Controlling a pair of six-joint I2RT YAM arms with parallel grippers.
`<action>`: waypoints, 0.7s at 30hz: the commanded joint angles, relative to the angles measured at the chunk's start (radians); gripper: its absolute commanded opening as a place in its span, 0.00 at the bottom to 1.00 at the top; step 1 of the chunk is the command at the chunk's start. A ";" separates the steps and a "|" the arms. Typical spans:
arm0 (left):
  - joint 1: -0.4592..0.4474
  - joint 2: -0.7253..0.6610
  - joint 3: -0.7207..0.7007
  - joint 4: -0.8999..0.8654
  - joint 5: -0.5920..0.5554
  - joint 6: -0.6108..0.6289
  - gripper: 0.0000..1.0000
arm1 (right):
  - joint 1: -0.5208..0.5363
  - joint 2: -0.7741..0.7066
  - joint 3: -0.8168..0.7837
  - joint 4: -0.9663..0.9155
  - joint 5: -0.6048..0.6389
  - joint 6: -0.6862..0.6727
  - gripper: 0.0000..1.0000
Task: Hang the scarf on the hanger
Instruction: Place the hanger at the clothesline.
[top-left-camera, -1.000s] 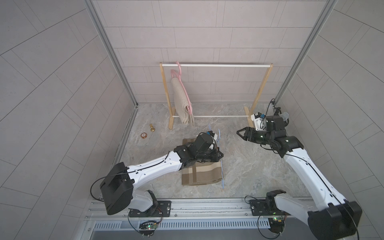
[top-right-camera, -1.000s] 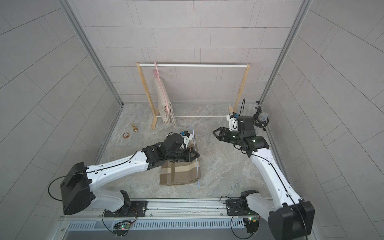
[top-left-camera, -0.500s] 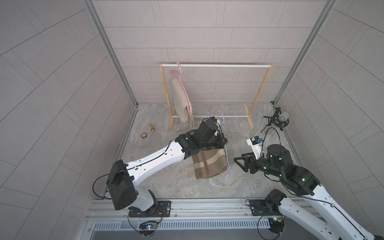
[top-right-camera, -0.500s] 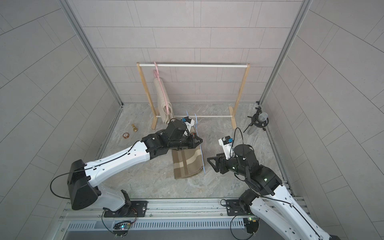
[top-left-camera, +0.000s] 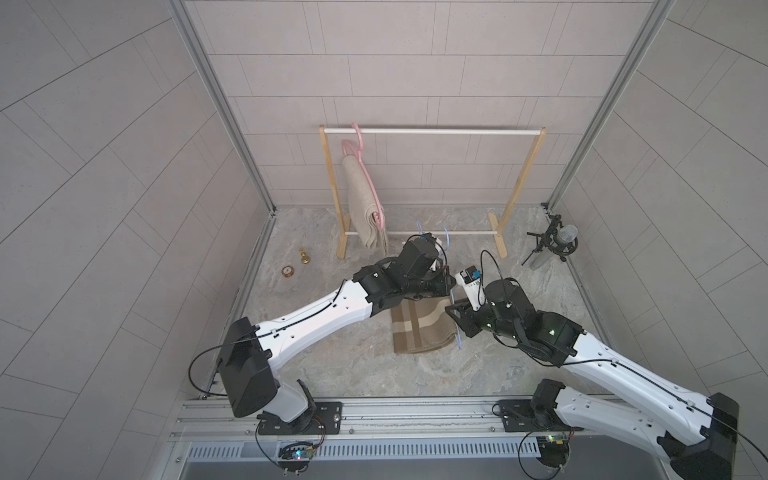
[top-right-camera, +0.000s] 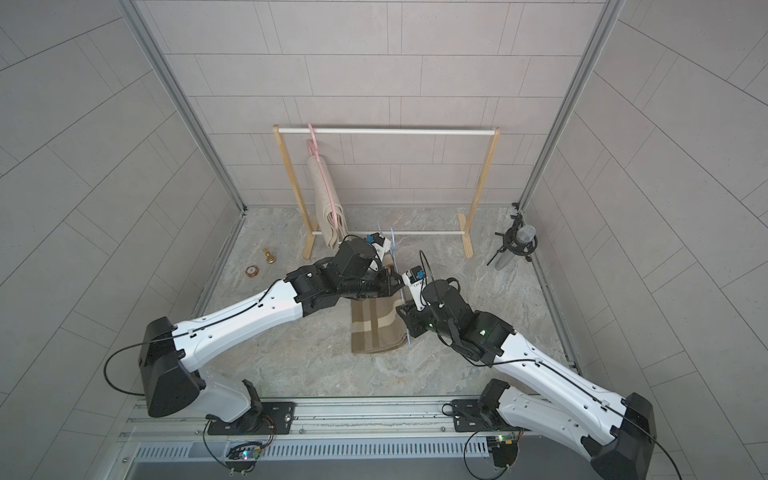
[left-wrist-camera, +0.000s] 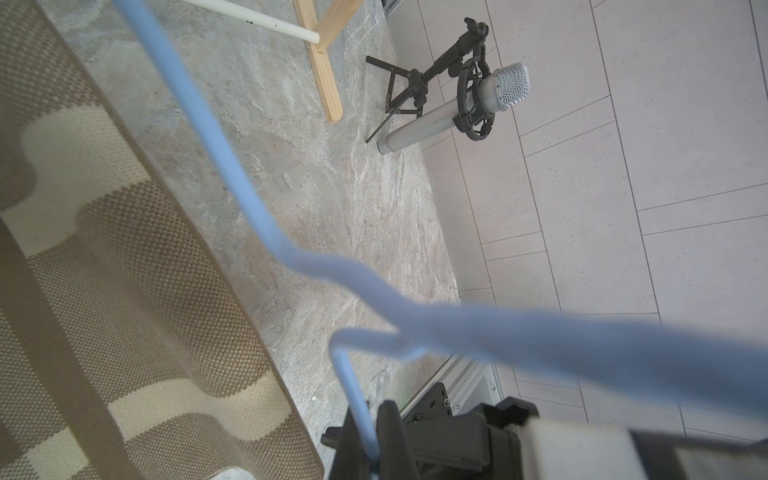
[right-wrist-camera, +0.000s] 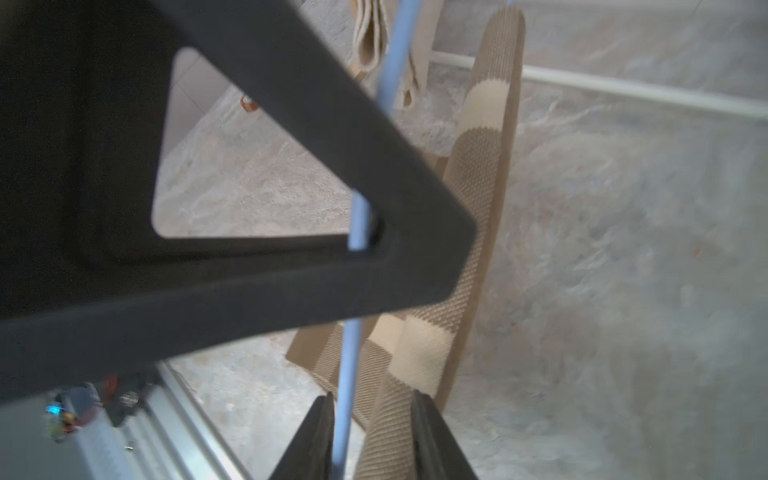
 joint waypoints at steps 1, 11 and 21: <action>0.003 0.004 0.042 0.005 -0.011 0.027 0.00 | 0.004 -0.010 0.029 0.017 0.083 -0.006 0.11; 0.016 -0.019 0.087 -0.042 -0.022 0.145 0.18 | -0.029 -0.102 0.072 -0.099 0.186 -0.008 0.00; 0.016 -0.210 0.024 -0.083 -0.107 0.309 0.41 | -0.195 -0.105 0.224 -0.196 0.055 -0.104 0.00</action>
